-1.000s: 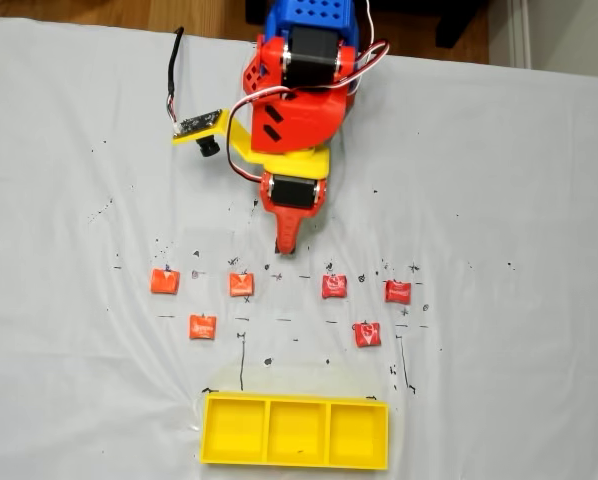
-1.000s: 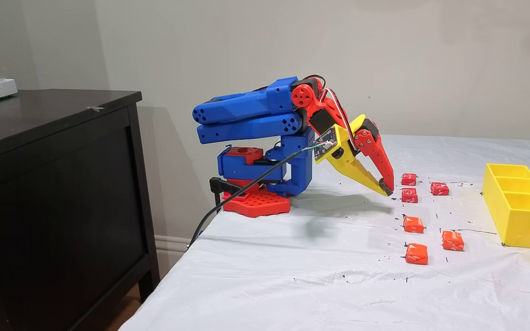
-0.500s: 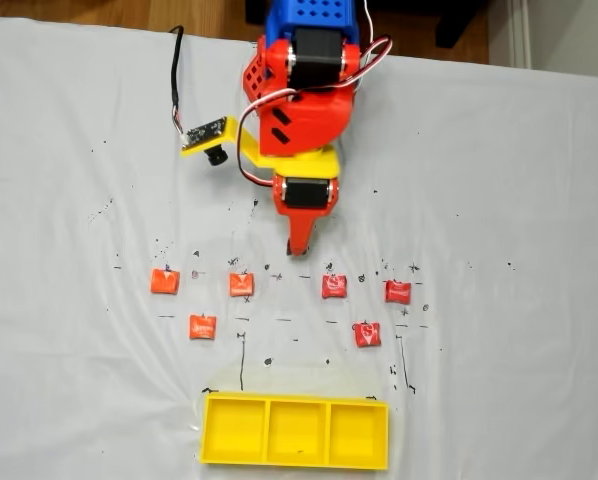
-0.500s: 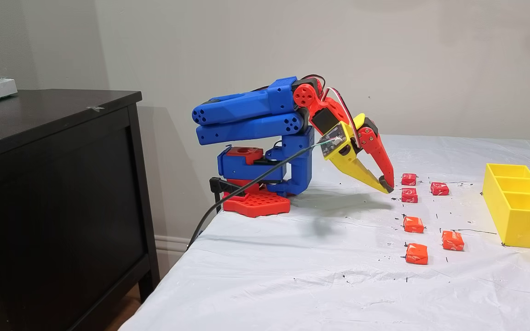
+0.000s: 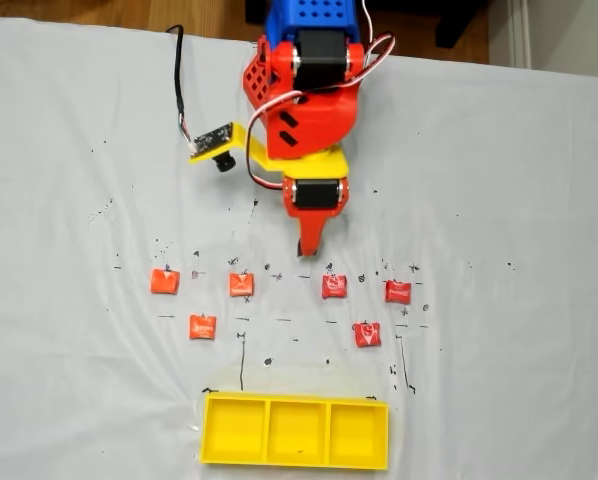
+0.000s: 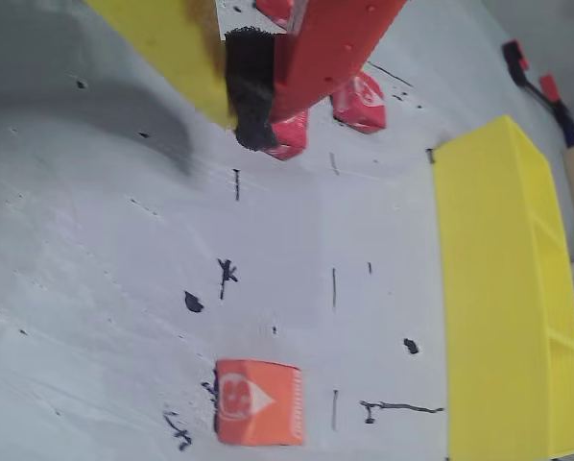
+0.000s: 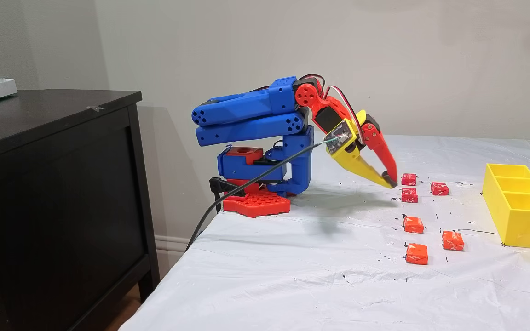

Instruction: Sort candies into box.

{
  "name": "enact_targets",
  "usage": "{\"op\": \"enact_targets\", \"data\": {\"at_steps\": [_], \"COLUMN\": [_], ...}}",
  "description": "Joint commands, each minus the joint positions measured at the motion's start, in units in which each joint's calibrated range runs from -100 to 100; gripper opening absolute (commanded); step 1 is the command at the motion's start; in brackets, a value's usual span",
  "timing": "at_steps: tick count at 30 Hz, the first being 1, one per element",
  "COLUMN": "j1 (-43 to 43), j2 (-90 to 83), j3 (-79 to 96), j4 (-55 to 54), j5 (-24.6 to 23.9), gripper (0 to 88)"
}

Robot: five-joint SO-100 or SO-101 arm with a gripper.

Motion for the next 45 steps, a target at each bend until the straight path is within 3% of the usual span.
{"op": "enact_targets", "data": {"at_steps": [1, 12, 22, 30, 34, 41, 45], "j1": [-1.5, -5.13, -11.2, -17.72, -18.99, -19.62, -18.71], "j2": [1.45, 36.05, 49.03, 56.24, 58.95, 69.89, 75.15], "j3": [-5.44, -37.84, -54.87, -54.05, -52.32, -59.87, -63.97], "j4": [0.61, 8.06, 12.81, 12.07, 7.32, 8.63, 11.09], "j5": [-0.88, -3.52, -3.37, -2.83, -3.27, -4.25, -4.74], "gripper": [0.0, 0.0, 0.0, 0.1, 0.1, 0.1, 9.5]}}
